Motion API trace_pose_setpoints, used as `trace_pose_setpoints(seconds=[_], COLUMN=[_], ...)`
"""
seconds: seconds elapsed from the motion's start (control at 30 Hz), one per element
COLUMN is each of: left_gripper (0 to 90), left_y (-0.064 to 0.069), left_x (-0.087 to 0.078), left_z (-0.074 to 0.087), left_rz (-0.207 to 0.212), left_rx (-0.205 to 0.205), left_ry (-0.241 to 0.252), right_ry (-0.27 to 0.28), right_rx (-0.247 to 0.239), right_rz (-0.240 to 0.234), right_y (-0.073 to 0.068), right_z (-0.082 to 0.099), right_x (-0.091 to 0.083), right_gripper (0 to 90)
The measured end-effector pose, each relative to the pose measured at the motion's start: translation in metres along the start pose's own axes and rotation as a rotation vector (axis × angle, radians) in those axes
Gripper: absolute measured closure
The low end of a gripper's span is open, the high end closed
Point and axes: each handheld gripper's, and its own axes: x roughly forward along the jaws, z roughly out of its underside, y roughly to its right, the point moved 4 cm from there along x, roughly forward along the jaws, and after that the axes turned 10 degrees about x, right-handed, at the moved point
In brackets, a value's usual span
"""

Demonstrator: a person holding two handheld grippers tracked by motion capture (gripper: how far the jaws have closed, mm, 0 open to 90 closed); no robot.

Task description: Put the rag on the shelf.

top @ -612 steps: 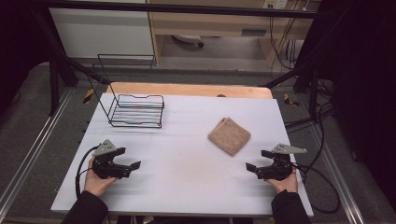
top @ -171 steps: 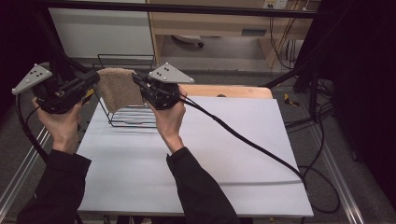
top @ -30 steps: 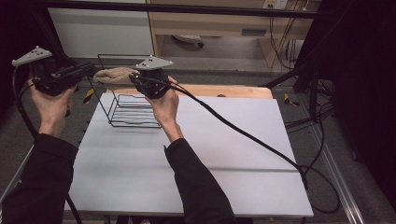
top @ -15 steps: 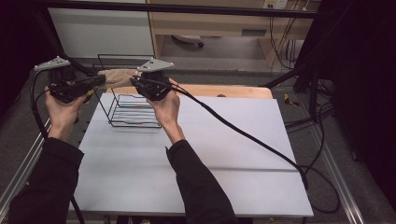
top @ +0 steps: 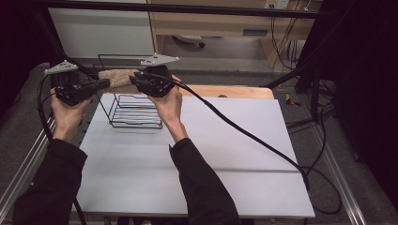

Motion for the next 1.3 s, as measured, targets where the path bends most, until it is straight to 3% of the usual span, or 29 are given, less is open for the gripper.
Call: trace_pose_setpoints(seconds=[0.1,0.37,0.63,1.03,1.3], left_gripper=[89.2,89.1,88.8,83.5,72.2], left_y=[-0.001,-0.007,-0.011,-0.006,-0.003], left_x=[0.001,0.008,0.012,0.001,-0.008], left_z=[0.002,0.015,0.017,0.014,0.009], left_rz=[-0.004,-0.02,-0.024,-0.021,-0.031], left_rx=[0.004,-0.014,-0.028,-0.016,-0.003], left_ry=[-0.004,-0.025,-0.016,0.002,0.003], right_ry=[-0.047,-0.119,-0.123,-0.096,-0.095], right_rx=[0.017,0.032,0.042,0.011,0.005], right_rz=[0.013,0.063,0.072,0.039,0.03], right_y=[0.003,0.01,0.016,0.006,0.002], right_z=[0.007,0.019,0.023,0.019,0.008], right_x=[0.007,0.021,0.028,0.018,0.001], right_gripper=[84.8,89.5,88.8,76.7,62.5])
